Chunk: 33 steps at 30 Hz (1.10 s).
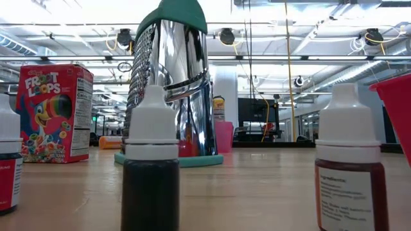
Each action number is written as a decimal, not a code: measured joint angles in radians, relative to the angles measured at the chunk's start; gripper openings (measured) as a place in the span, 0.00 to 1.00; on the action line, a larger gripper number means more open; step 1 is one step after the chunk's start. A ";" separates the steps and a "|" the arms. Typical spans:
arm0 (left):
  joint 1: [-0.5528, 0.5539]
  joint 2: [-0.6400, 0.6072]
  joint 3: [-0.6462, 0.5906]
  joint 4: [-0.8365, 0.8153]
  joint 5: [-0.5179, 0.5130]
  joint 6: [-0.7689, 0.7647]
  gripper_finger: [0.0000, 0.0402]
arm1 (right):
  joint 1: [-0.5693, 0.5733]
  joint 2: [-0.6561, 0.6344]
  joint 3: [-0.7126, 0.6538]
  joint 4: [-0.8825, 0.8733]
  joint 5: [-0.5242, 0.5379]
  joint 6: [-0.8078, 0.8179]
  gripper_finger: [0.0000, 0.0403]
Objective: Pick & Place Kitchen Items
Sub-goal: Put the pink cereal box into the pink bin
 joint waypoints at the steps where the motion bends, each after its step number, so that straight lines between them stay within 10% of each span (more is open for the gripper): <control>1: 0.000 0.000 0.000 -0.001 0.000 0.000 0.63 | 0.000 -0.022 0.000 -0.012 0.034 -0.016 0.01; 16: 0.014 0.000 0.000 0.000 0.003 0.010 0.63 | -0.220 -0.132 0.000 -0.020 0.181 -0.137 0.01; 33: 0.086 0.000 0.000 0.001 0.003 0.083 0.63 | -0.805 -0.131 -0.074 0.009 -0.329 -0.002 0.01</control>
